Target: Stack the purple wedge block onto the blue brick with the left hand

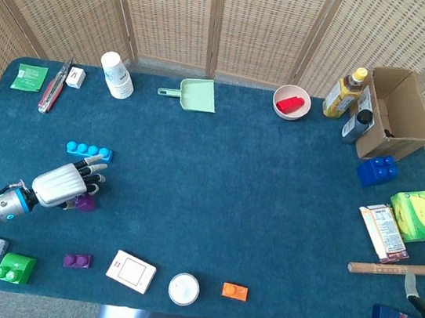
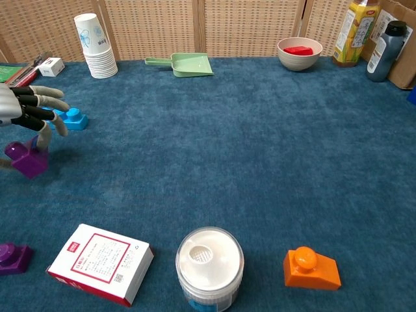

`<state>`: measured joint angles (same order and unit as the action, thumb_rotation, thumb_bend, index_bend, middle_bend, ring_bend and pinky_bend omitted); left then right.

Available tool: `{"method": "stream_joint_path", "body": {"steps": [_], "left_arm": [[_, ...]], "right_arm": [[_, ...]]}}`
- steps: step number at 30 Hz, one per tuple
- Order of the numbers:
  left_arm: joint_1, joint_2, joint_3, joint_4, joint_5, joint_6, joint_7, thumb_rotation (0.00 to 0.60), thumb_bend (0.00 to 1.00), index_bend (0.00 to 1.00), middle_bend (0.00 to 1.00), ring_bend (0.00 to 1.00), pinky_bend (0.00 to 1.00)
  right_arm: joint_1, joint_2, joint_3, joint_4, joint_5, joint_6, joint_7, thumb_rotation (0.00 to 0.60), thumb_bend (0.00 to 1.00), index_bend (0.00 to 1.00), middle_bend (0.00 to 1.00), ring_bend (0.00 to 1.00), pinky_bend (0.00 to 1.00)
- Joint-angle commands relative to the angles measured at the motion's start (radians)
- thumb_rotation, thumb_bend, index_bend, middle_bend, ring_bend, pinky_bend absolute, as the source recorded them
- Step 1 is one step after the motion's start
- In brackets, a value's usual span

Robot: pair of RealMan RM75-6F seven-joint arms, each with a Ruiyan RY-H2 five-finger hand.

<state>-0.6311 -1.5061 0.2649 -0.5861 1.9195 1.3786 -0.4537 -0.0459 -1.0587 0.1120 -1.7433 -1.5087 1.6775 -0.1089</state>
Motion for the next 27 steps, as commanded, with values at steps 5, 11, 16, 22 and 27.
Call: {"method": "stream_joint_path", "body": {"steps": [5,11,16,22,27], "left_arm": [[0.008,0.225,-0.042,-0.394,-0.126,-0.132,0.168,0.6,0.3,0.65,0.35,0.16,0.0],[0.014,0.347,-0.066,-0.613,-0.221,-0.23,0.269,0.6,0.3,0.65,0.42,0.24,0.0],[0.025,0.416,-0.093,-0.732,-0.315,-0.3,0.308,0.6,0.3,0.65,0.43,0.26,0.0],[0.026,0.447,-0.129,-0.788,-0.39,-0.353,0.343,0.6,0.3,0.66,0.42,0.26,0.0],[0.011,0.461,-0.171,-0.823,-0.46,-0.41,0.359,0.6,0.3,0.66,0.42,0.26,0.0]], "right_arm": [[0.025,-0.025,0.0,0.043,-0.001,-0.044,0.061,0.584,0.38,0.16,0.09,0.0,0.02],[0.045,-0.044,0.0,0.081,-0.003,-0.075,0.102,0.586,0.38,0.16,0.09,0.0,0.02],[0.067,-0.063,0.001,0.112,0.0,-0.108,0.13,0.587,0.38,0.15,0.09,0.0,0.02],[0.081,-0.079,0.003,0.139,0.009,-0.13,0.153,0.586,0.38,0.16,0.09,0.0,0.02],[0.085,-0.08,0.004,0.152,0.012,-0.135,0.172,0.586,0.38,0.16,0.09,0.0,0.02]]}}
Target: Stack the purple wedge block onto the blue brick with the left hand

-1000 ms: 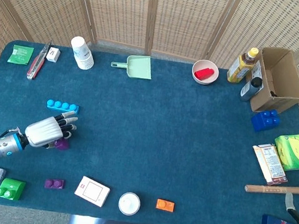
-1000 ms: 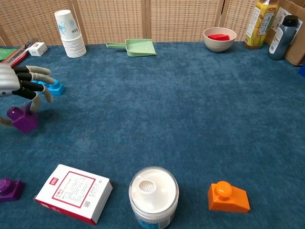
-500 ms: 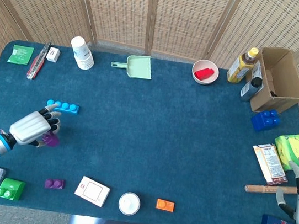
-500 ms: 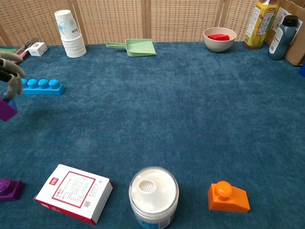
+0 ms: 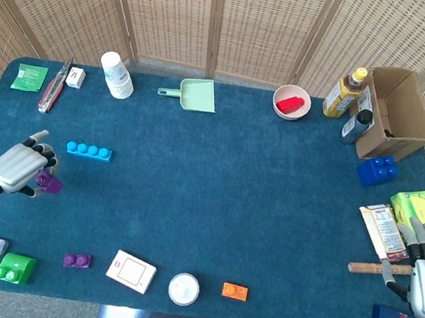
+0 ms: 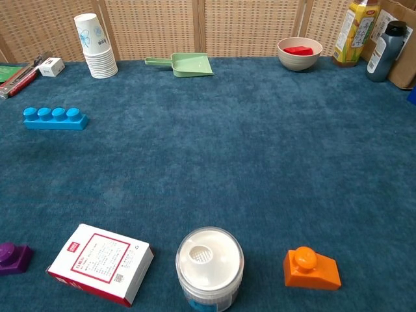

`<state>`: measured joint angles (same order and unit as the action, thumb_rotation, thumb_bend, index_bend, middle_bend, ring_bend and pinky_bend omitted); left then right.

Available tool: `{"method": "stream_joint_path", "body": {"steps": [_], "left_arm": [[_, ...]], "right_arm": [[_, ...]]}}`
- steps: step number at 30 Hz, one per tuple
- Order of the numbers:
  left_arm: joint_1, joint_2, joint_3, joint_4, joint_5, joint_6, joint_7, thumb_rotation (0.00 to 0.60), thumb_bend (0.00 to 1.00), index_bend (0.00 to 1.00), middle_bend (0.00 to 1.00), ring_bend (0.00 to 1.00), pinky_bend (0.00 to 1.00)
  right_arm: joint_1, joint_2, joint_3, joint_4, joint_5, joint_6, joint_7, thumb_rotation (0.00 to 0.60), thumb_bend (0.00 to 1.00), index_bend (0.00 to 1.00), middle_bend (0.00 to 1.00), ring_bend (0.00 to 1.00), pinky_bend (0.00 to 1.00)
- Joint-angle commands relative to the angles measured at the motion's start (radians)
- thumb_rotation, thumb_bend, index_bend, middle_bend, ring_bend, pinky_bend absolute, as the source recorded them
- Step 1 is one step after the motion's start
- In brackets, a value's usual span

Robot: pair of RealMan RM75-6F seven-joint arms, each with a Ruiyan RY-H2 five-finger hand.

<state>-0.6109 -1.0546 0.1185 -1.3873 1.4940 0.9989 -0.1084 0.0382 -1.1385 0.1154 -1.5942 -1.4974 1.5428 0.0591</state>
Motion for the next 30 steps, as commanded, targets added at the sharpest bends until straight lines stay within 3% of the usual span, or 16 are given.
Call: {"method": "stream_joint_path", "body": {"steps": [1,15,30], "left_arm": [[-0.015,0.011,-0.037,-0.031,-0.054,-0.047,0.018,0.6,0.3,0.66,0.42,0.26,0.0],[-0.089,0.008,-0.131,-0.067,-0.237,-0.213,0.148,0.6,0.3,0.67,0.4,0.25,0.0],[-0.178,-0.042,-0.183,-0.004,-0.436,-0.34,0.29,0.6,0.3,0.67,0.38,0.23,0.0]], "right_arm": [[0.001,0.0,0.001,0.005,0.001,0.003,0.008,0.587,0.38,0.16,0.09,0.0,0.02],[-0.004,-0.005,-0.004,0.022,0.005,0.01,0.032,0.583,0.38,0.16,0.09,0.0,0.02],[-0.004,-0.004,-0.006,0.017,0.01,0.008,0.035,0.587,0.38,0.16,0.09,0.0,0.02]]}}
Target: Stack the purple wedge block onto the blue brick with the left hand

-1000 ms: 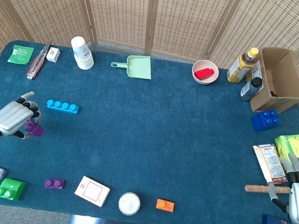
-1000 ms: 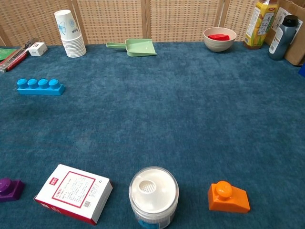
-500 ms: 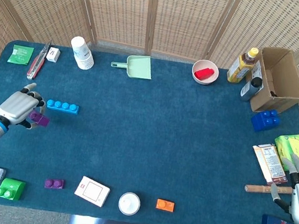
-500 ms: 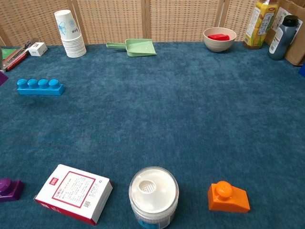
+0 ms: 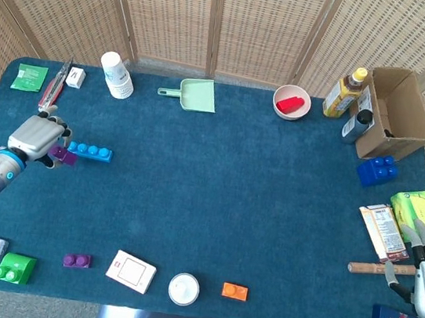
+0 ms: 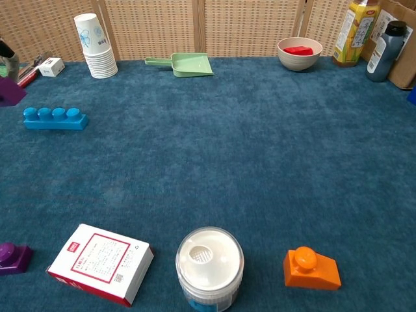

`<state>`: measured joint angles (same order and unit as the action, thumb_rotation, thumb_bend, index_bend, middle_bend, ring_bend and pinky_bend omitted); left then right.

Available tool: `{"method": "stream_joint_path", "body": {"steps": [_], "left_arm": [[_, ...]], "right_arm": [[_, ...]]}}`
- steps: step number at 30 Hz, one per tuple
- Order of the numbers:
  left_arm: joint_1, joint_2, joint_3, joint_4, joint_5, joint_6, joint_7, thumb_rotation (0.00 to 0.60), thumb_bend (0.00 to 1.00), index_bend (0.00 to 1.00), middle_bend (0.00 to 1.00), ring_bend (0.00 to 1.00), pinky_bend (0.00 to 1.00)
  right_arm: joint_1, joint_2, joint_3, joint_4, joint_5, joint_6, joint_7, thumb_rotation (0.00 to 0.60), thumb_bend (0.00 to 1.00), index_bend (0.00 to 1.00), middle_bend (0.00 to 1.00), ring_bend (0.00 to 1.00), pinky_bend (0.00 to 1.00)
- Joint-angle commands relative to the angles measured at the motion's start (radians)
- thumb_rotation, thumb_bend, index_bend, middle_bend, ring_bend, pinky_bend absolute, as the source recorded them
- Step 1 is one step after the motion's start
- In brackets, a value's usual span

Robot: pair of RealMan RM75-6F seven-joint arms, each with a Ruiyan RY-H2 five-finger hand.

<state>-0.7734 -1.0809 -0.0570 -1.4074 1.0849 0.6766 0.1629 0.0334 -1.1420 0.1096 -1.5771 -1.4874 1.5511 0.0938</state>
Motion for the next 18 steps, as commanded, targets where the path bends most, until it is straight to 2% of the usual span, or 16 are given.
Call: {"method": "stream_joint_path", "body": {"steps": [1,10,18], "left_arm": [[-0.021,-0.023,-0.009,0.023,-0.041,-0.023,0.028,0.6,0.3,0.67,0.38,0.23,0.0],[-0.069,-0.093,-0.016,0.091,-0.166,-0.062,0.09,0.6,0.3,0.67,0.38,0.22,0.0],[-0.105,-0.135,-0.016,0.126,-0.228,-0.08,0.124,0.6,0.3,0.67,0.37,0.22,0.0]], "right_arm": [[0.001,0.0,0.0,0.0,0.001,-0.002,0.001,0.586,0.38,0.16,0.09,0.0,0.02],[-0.003,0.007,-0.002,-0.006,0.01,-0.004,0.01,0.59,0.38,0.16,0.09,0.0,0.02],[-0.007,0.014,-0.007,-0.013,0.014,-0.009,0.016,0.588,0.38,0.16,0.09,0.0,0.02]]}}
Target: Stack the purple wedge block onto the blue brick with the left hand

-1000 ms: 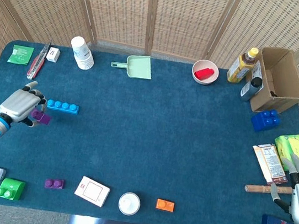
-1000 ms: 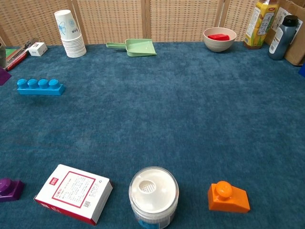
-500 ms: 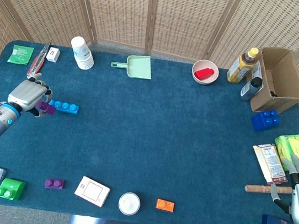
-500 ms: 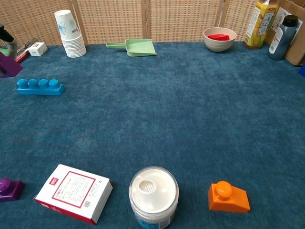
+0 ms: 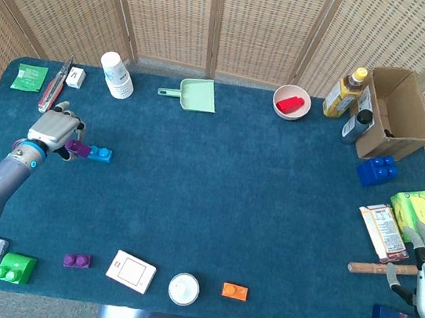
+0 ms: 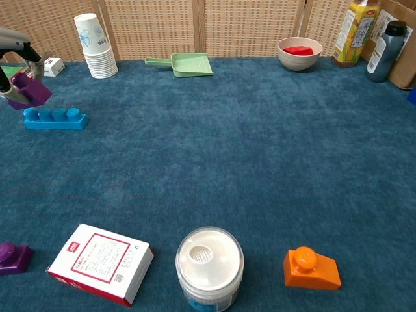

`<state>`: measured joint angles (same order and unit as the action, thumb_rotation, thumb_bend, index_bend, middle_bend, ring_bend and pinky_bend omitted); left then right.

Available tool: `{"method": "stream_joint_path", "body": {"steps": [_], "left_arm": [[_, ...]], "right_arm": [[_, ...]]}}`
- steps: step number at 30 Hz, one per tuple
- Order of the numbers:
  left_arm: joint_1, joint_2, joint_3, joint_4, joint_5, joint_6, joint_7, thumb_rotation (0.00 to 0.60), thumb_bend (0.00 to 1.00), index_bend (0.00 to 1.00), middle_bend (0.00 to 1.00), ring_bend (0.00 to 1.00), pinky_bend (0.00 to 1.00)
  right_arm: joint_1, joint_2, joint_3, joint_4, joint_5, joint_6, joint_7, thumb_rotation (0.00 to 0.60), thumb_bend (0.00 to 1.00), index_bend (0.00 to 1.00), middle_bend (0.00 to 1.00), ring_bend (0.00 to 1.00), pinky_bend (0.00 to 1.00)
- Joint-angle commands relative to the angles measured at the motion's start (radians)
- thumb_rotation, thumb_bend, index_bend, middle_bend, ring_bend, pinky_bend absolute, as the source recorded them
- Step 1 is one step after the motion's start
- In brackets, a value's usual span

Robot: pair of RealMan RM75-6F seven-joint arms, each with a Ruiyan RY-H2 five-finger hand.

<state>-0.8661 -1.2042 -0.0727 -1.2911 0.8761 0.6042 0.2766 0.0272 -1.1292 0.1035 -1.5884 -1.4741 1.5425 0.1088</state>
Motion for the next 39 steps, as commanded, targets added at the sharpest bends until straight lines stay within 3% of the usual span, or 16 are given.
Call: {"method": "stream_joint_path", "body": {"steps": [1,39], "left_arm": [[-0.017,-0.016,0.0,0.013,-0.028,-0.01,0.014,0.6,0.3,0.67,0.37,0.22,0.0],[-0.118,-0.142,0.038,0.127,-0.271,-0.044,0.074,0.6,0.3,0.68,0.36,0.21,0.0]], "right_arm": [[-0.001,0.002,0.0,-0.003,0.001,0.0,0.001,0.587,0.38,0.16,0.09,0.0,0.02],[-0.034,0.025,-0.004,-0.005,0.027,0.013,0.033,0.581,0.37,0.15,0.09,0.0,0.03]]}}
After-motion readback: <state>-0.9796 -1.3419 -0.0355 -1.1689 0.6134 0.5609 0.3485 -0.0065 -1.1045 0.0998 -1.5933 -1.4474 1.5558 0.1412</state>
